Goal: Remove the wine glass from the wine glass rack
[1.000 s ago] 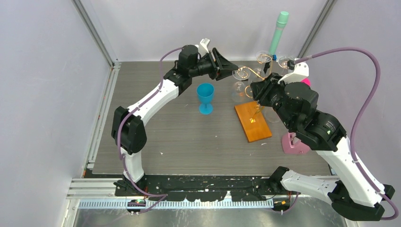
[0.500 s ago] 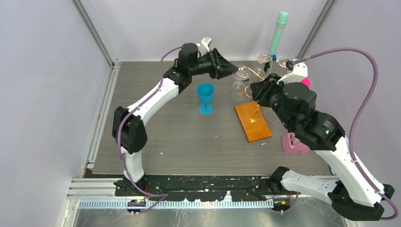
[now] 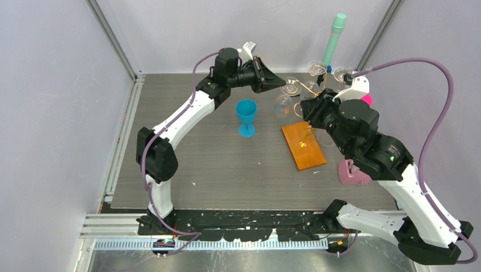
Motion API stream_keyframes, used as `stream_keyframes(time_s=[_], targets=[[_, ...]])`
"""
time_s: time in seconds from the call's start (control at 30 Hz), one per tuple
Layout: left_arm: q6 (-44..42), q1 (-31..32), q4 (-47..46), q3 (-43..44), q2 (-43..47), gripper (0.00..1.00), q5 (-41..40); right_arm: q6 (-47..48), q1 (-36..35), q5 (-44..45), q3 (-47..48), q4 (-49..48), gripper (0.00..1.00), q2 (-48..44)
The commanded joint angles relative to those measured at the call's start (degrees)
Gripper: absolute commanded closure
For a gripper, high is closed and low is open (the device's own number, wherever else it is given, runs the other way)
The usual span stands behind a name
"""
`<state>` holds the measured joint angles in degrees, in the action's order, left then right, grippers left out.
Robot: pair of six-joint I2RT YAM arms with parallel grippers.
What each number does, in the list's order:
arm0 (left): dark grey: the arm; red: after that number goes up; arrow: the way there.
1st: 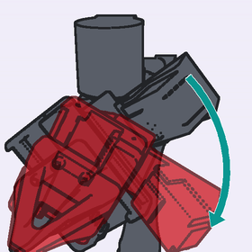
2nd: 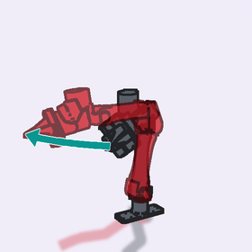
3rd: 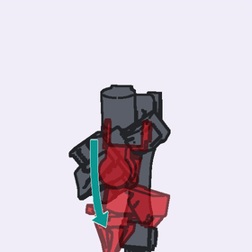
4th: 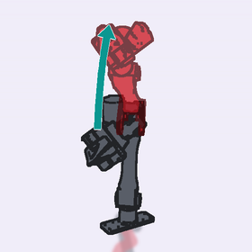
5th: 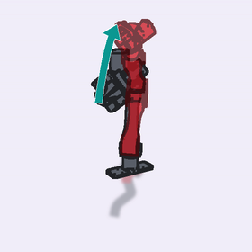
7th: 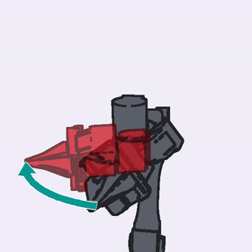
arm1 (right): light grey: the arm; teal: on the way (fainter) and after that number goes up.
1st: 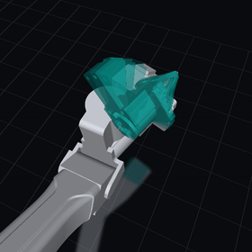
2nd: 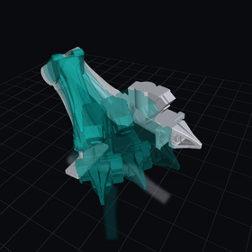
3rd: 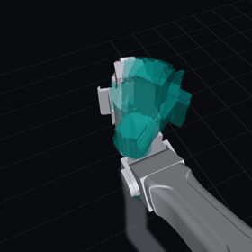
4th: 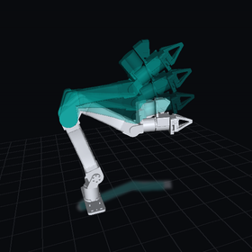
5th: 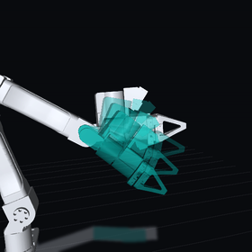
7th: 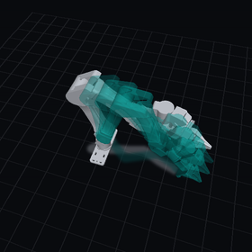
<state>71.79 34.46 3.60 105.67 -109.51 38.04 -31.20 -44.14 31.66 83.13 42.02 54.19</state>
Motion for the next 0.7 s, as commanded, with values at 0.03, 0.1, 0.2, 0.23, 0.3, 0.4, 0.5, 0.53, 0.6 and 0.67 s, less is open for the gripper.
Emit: stream_keyframes(time_s=[0.03,0.1,0.2,0.23,0.3,0.4,0.5,0.53,0.6,0.67], targets=[[-0.31,0.21,-2.69,4.63,1.61,1.0,0.15,-1.21,0.02,2.0,-0.39,-2.15,0.64,-1.56],[0.64,0.16,-3.24,4.67,1.86,1.0,-0.48,-1.34,0.02,2.05,-0.53,-2.15,0.65,-1.84],[0.91,0.04,-3.26,4.93,2.19,1.0,-2.34,-1.48,0.02,2.27,-0.67,-2.2,0.65,-2.27],[0.78,0.0,-2.91,5.24,2.13,1.0,-3.03,-1.6,0.02,2.38,-0.75,-2.2,0.65,-2.35],[0.64,0.0,-2.7,6.3,1.6,1.0,-3.85,-1.71,0.02,2.36,-0.79,-2.18,0.65,-2.54],[0.83,-0.03,-2.41,8.64,-0.26,1.0,-4.02,-1.78,0.02,2.31,-1.01,-2.2,0.65,-2.8],[1.33,0.06,-2.89,11.27,-2.31,1.0,-3.46,-1.8,0.02,1.75,-1.23,-2.16,0.65,-3.1],[1.48,0.08,-2.88,12.03,-3.06,1.0,-3.05,-1.82,0.02,1.57,-1.27,-2.14,0.65,-3.21],[2.13,0.29,-3.02,13.06,-4.13,1.0,-2.44,-1.85,0.02,1.29,-1.41,-2.24,0.65,-3.48],[2.81,0.7,-3.3,13.37,-4.91,1.0,-1.74,-1.85,0.02,1.11,-1.58,-2.47,0.65,-3.79]])
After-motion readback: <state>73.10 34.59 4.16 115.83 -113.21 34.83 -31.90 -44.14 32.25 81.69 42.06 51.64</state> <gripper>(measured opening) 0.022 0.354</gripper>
